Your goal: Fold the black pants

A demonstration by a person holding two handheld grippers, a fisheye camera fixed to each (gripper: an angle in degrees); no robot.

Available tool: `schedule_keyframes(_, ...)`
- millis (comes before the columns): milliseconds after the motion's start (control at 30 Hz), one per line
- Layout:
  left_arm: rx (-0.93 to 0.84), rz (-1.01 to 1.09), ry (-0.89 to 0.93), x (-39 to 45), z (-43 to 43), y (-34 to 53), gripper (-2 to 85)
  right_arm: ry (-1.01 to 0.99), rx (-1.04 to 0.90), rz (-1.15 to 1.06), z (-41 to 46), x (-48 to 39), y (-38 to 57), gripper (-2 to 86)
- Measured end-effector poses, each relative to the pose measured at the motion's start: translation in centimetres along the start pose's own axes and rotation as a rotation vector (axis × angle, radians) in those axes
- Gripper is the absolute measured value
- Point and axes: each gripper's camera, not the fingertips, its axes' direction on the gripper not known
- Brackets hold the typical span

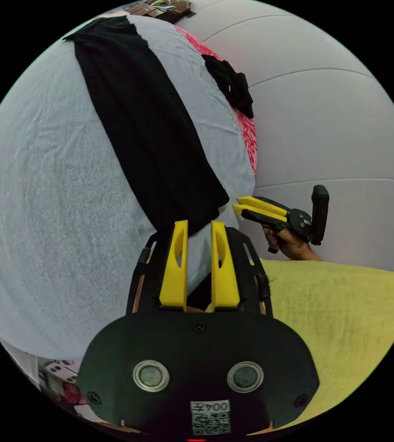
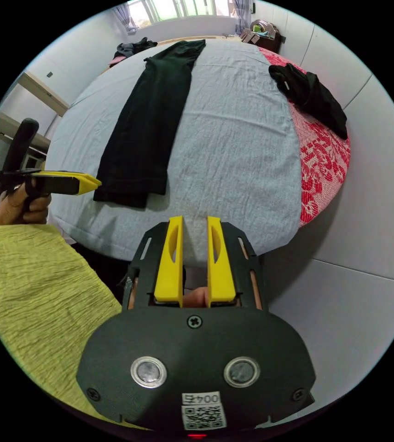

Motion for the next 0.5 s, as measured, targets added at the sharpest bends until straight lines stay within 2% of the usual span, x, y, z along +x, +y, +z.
schedule_keyframes(233,0.006,-0.083,0.027,-3.0,1.2,0.8,6.7,-0.001,-0.009,-0.043,-2.9,3.3,0.7,7.8)
schedule_keyframes(433,0.026,-0.084,0.072,-4.6,1.2,1.7,2.5,0.003,-0.014,-0.047,-4.8,6.2,1.2,7.4)
schedule_keyframes(500,0.085,-0.083,0.120,-4.1,-0.8,2.5,1.8,0.007,-0.020,-0.056,-5.3,6.9,1.2,7.4)
